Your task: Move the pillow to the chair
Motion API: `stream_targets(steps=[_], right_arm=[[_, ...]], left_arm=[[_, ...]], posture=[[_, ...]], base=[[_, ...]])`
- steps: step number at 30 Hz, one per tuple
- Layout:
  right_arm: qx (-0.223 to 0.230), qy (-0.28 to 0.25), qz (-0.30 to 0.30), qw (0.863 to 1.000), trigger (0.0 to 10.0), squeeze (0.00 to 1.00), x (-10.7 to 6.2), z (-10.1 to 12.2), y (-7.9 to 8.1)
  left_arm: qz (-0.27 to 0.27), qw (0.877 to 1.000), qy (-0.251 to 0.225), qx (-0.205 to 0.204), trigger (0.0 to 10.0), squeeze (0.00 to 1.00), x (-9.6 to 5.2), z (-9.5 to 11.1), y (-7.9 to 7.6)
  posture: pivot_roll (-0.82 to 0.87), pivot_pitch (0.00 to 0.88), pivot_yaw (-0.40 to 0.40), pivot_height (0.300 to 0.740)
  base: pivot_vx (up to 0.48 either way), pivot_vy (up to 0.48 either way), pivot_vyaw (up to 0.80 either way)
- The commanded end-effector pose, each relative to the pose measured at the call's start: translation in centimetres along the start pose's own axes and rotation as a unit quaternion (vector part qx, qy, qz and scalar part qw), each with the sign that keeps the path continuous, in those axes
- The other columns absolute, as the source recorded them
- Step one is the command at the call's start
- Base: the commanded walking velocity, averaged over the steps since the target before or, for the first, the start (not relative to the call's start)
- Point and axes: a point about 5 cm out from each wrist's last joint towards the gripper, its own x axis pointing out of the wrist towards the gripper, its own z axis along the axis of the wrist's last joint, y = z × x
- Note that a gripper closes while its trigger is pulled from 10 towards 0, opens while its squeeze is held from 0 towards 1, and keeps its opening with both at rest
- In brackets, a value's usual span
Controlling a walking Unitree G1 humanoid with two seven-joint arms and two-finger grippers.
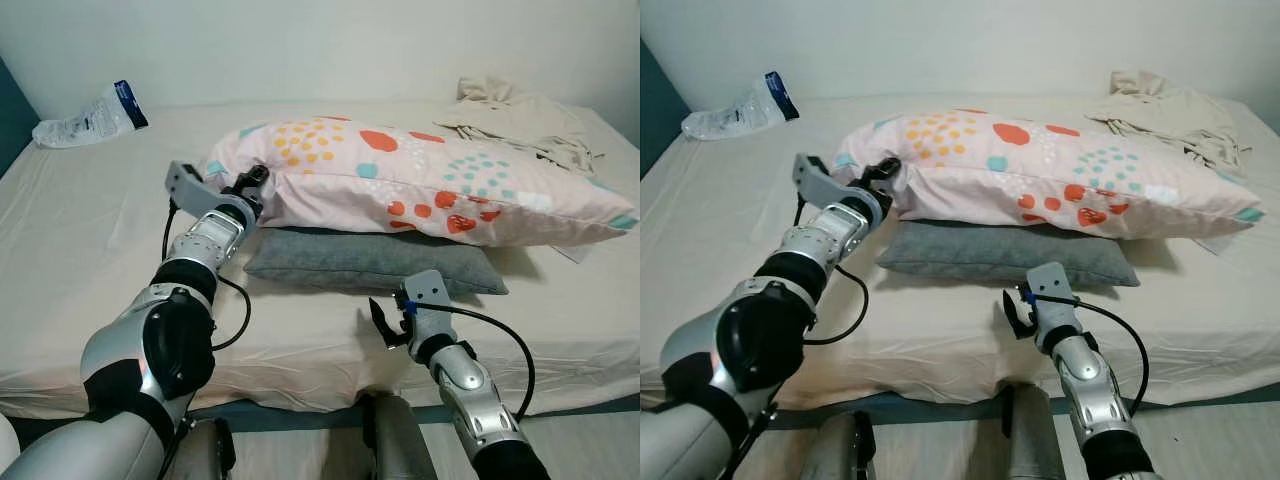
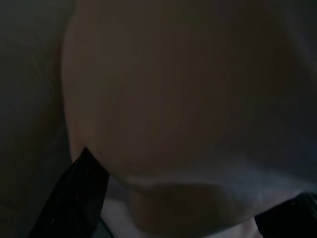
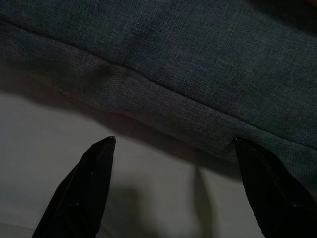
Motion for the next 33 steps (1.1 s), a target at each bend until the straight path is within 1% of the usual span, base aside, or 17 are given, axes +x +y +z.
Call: stream_targets(steps=[1,3,5,6,7,9,10,12,22,24,25,26,27,28,29,31,33], right_arm=[[0.005,0.015,0.003,1.0,10.0,0.0,-0.2,-0.7,0.3],[0.005,0.015,0.003,1.0,10.0,0.0,-0.2,-0.7,0.3],[0.006,0.016,0.002,1.0,10.0,0.0,-0.2,-0.8,0.3],[0.006,0.016,0.002,1.0,10.0,0.0,-0.2,-0.8,0.3],[0.006,0.016,0.003,1.0,10.0,0.0,-0.1,-0.8,0.4],[0.006,0.017,0.003,1.0,10.0,0.0,-0.1,-0.8,0.4],[0.006,0.016,0.003,1.0,10.0,0.0,-0.1,-0.8,0.5],[0.007,0.014,0.002,1.0,10.0,0.0,0.0,-0.7,0.5],[0.009,0.006,-0.003,1.0,10.0,0.0,-0.1,-0.6,0.4],[0.009,0.006,-0.002,1.0,10.0,0.0,-0.1,-0.6,0.6],[0.008,0.007,-0.002,1.0,10.0,0.0,-0.1,-0.7,0.7],[0.008,0.007,-0.002,1.0,10.0,0.0,-0.1,-0.7,0.7],[0.008,0.006,-0.002,1.0,10.0,0.0,-0.1,-0.7,0.7],[0.008,0.005,-0.004,1.0,10.0,0.0,-0.1,-0.6,0.7],[0.008,0.005,-0.004,1.0,10.0,0.0,-0.1,-0.6,0.7],[0.008,0.005,-0.004,1.0,10.0,0.0,-0.1,-0.6,0.7],[0.01,0.004,-0.011,1.0,10.0,0.0,-0.2,-0.6,0.5]], left_arm=[[0.016,1.0,-0.017,-0.002,10.0,0.0,-0.1,0.9,0.5],[0.02,1.0,-0.017,0.004,10.0,0.0,-0.1,0.9,0.6],[0.021,0.999,-0.014,0.043,10.0,0.0,-0.2,0.8,0.9],[0.021,0.999,-0.014,0.043,10.0,0.0,-0.2,0.8,0.9],[0.015,0.998,-0.014,0.058,3.1,0.0,-0.1,0.6,0.8],[0.014,0.998,-0.018,0.055,3.1,0.0,-0.1,0.6,0.8],[0.012,0.998,-0.02,0.052,0.0,0.0,-0.1,0.6,0.7],[0.008,0.999,-0.022,0.045,0.0,0.0,-0.1,0.6,0.6],[0.028,0.998,-0.018,0.056,0.0,0.0,-0.1,0.3,0.9],[0.011,0.997,0.003,0.074,0.0,0.0,-0.1,-0.4,0.6],[-0.014,0.995,0.031,0.09,0.0,0.0,0.0,-1.2,0.1],[-0.014,0.995,0.031,0.09,0.0,0.0,0.0,-1.2,0.1],[-0.049,0.992,0.057,0.102,0.0,0.0,0.0,-1.8,-0.6],[-0.14,0.977,0.112,0.112,0.0,0.0,-0.2,-2.7,-2.4],[-0.14,0.977,0.112,0.112,0.0,0.0,-0.2,-2.7,-2.4],[-0.162,0.972,0.125,0.113,0.0,0.0,-0.2,-2.9,-2.9],[-0.245,0.955,0.158,0.062,0.0,0.0,-0.8,-2.2,-4.3]], posture=[[-0.12,0.201,-0.005,0.581],[-0.12,0.201,-0.004,0.581],[-0.11,0.199,-0.005,0.581],[-0.11,0.199,-0.005,0.581],[-0.11,0.198,-0.004,0.581],[-0.11,0.195,-0.001,0.581],[-0.11,0.195,-0.001,0.581],[-0.11,0.195,0.002,0.581],[-0.11,0.191,0.008,0.581],[-0.11,0.187,0.008,0.581],[-0.11,0.184,0.011,0.581],[-0.11,0.184,0.011,0.581],[-0.12,0.182,0.014,0.581],[-0.12,0.178,0.023,0.581],[-0.12,0.178,0.023,0.581],[-0.12,0.178,0.023,0.581],[-0.12,0.179,0.032,0.581]], base=[[0.0,0.0,0.0],[0.0,0.0,0.0],[0.0,0.0,0.0],[0.0,0.0,0.0],[0.0,0.0,0.0],[0.0,0.0,0.0],[0.0,0.0,0.0],[0.0,0.0,0.0],[0.0,0.0,0.0],[0.0,0.0,0.0],[0.0,0.0,0.0],[0.0,0.0,0.0],[0.0,0.0,0.0],[0.0,0.0,0.0],[0.0,0.0,0.0],[0.0,0.0,0.0],[0.0,0.0,0.0]])
